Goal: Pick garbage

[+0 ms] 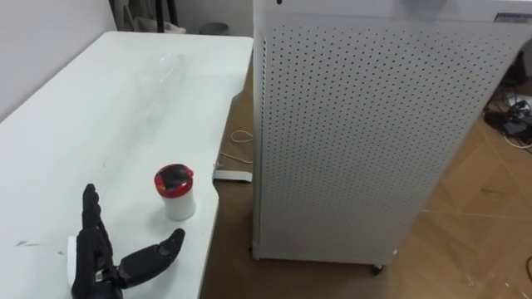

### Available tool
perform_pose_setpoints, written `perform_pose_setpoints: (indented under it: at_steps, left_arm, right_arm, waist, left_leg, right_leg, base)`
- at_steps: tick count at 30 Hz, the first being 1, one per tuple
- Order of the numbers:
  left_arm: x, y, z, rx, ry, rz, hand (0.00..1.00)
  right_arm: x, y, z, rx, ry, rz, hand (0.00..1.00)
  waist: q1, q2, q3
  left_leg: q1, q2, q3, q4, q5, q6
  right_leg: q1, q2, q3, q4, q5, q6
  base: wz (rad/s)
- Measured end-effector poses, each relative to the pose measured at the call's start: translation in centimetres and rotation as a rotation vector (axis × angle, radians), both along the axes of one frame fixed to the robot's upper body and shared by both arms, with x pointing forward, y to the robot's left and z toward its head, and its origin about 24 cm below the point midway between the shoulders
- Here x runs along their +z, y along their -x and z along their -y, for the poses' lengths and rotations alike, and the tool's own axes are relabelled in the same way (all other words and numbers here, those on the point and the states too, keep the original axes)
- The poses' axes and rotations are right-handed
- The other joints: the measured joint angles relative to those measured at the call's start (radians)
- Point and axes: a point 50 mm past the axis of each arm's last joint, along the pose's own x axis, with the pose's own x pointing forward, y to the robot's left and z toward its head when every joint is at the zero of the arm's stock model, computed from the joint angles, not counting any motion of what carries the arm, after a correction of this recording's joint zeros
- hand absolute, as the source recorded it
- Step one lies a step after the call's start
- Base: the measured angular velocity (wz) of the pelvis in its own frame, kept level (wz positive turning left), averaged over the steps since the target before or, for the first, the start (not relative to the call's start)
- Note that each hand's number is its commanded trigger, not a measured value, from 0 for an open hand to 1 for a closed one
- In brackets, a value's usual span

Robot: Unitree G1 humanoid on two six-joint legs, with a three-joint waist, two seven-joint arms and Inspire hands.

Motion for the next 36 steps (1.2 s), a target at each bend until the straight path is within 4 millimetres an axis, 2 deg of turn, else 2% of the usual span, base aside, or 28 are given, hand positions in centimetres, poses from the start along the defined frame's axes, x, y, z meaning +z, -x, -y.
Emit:
perform_pose_setpoints:
  at_steps: [8, 12, 24, 28, 36]
  left_arm:
    - [-0.2, -1.0, 0.0, 0.001, -0.006, -0.016, 0.00]
    - [0.2, -1.6, 0.2, -0.006, -0.008, -0.001, 0.00]
    - [0.9, -2.9, 0.7, -0.026, -0.004, 0.004, 0.00]
    - [0.7, -2.9, 0.8, -0.030, -0.007, -0.015, 0.00]
    - [-0.1, -2.9, 0.7, -0.037, -0.001, -0.069, 0.00]
  right_arm:
    - [-0.1, -0.1, -0.7, -0.001, -0.021, -0.004, 1.00]
    - [-0.1, -0.4, -1.0, 0.001, -0.032, -0.006, 1.00]
    - [-0.2, -0.2, -1.4, -0.001, -0.049, -0.010, 1.00]
    - [-0.2, 0.0, -1.4, -0.003, -0.051, -0.013, 1.00]
    - [-0.2, 0.0, -1.6, 0.006, -0.064, -0.009, 1.00]
  waist:
    - [-0.044, 0.005, -0.0006]
    - [-0.048, 0.005, -0.0018]
    - [-0.050, 0.006, -0.0033]
    - [-0.052, 0.006, -0.0034]
    - [-0.078, 0.009, -0.0026]
  left_leg:
    - [0.000, -0.001, 0.003, -0.001, 0.000, 0.000]
    - [-0.002, 0.001, 0.021, -0.010, 0.000, 0.000]
    - [0.000, 0.001, 0.025, -0.011, 0.000, 0.000]
    - [0.001, 0.001, 0.026, -0.010, 0.001, 0.000]
    - [0.018, 0.002, 0.029, -0.011, 0.001, 0.000]
  right_leg:
    - [-0.001, 0.000, 0.004, -0.002, 0.000, 0.000]
    - [-0.015, 0.000, 0.027, 0.004, 0.000, 0.000]
    - [-0.013, -0.002, 0.025, 0.000, 0.000, 0.000]
    - [-0.011, -0.002, 0.025, -0.001, 0.000, 0.000]
    - [-0.001, -0.001, 0.028, 0.002, 0.000, 0.000]
  base:
    - [-0.01]
    - [-0.14]
    - [0.00]
    - [0.00]
    - [-0.02]
